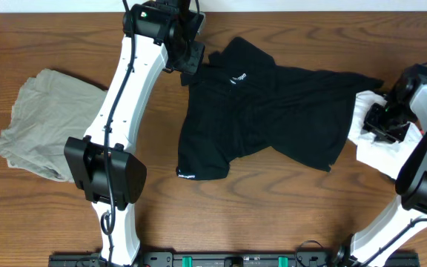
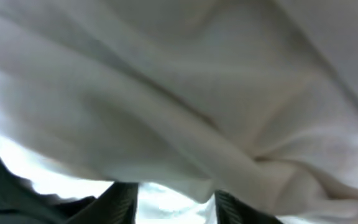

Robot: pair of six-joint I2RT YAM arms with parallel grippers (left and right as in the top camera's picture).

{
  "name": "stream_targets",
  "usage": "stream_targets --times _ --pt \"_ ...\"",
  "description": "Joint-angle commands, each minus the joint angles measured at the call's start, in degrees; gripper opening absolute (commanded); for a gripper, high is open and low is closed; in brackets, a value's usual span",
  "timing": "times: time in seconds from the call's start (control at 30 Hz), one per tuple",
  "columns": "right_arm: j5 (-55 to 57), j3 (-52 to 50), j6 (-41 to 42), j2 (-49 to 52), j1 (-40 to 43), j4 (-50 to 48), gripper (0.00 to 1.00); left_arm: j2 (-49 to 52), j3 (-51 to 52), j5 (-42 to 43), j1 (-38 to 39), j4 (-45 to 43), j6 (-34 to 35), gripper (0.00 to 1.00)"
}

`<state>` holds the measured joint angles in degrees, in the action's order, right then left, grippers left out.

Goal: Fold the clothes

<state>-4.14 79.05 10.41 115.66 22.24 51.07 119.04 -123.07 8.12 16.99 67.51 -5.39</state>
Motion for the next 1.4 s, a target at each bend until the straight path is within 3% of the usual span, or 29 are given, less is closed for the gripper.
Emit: stream_targets --times 0.0,0.37,0.77,1.07,1.23,1.37 --pt "-0.3 -1.8 0.4 2.7 1.9 -6.2 0.41 -2.1 0.6 0.5 -0.1 0.2 -0.2 0.42" --pt "-0.1 -1.8 6.2 2.7 8.7 -22.2 0.47 -2.1 0.6 0.5 -0.1 1.0 -0.2 0.43" --pt "1.1 -1.8 17.6 2.7 16.6 -26.0 0.48 -2.1 0.6 0.5 -0.1 1.2 -0.2 0.43" --pt "-6.9 -1.4 11.9 -1.5 14.1 -25.9 0.54 -2.1 0.6 0.5 -0.1 2.4 -0.2 0.43" --pt "-6.2 -1.4 8.6 -12.8 10.2 -25.5 0.57 -2.1 0.6 0.5 0.5 3.3 -0.2 0.43" --pt "-6.4 -1.4 5.2 -23.3 6.3 -15.1 0.55 -2.1 0.6 0.5 1.6 6.2 -1.6 0.43"
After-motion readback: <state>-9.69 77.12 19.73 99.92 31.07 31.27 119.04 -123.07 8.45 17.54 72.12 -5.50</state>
